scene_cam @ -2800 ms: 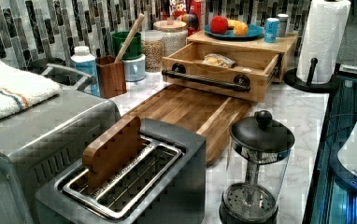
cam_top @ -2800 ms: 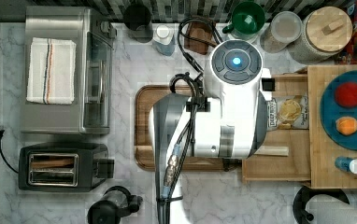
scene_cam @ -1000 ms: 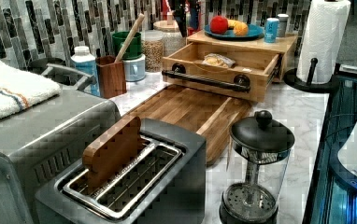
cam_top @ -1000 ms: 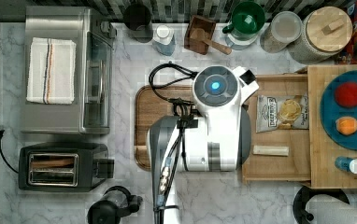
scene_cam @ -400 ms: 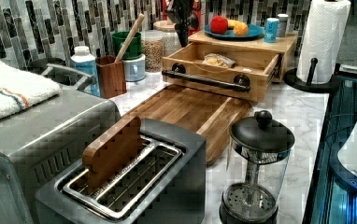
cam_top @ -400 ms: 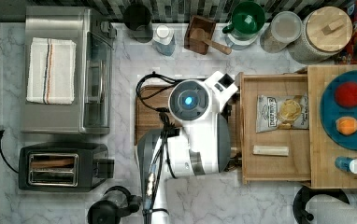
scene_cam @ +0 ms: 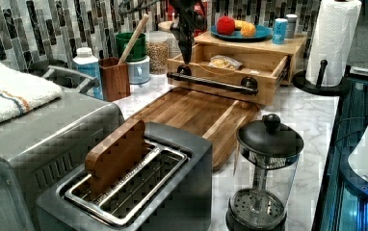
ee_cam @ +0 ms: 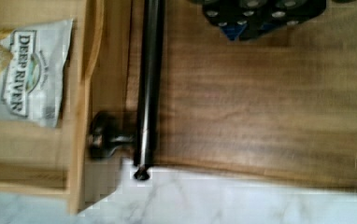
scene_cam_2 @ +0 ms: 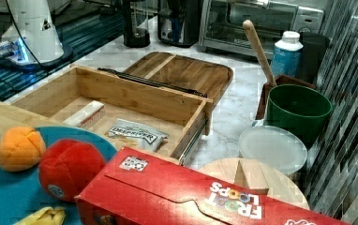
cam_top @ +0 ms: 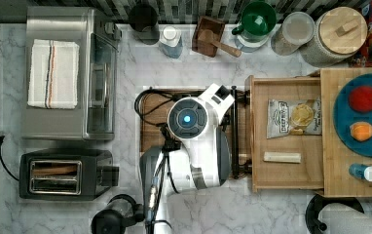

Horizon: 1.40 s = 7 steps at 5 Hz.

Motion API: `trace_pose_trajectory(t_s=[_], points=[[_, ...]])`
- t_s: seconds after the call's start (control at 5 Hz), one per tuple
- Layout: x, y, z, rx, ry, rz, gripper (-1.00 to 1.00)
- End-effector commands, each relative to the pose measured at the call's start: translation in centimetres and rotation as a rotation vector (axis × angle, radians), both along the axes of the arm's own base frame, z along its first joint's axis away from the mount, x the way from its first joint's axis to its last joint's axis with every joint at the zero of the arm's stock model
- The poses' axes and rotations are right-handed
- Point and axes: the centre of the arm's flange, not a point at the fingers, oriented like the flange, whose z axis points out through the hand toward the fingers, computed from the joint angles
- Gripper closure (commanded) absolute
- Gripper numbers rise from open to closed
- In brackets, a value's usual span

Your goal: Close the drawer.

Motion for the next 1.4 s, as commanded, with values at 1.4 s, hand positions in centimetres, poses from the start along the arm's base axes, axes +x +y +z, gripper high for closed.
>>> trace_pose_trajectory(t_s=[1.4], points=[[1.9,-12.2,-7.5,0.084,0.074,0.156,1.00]])
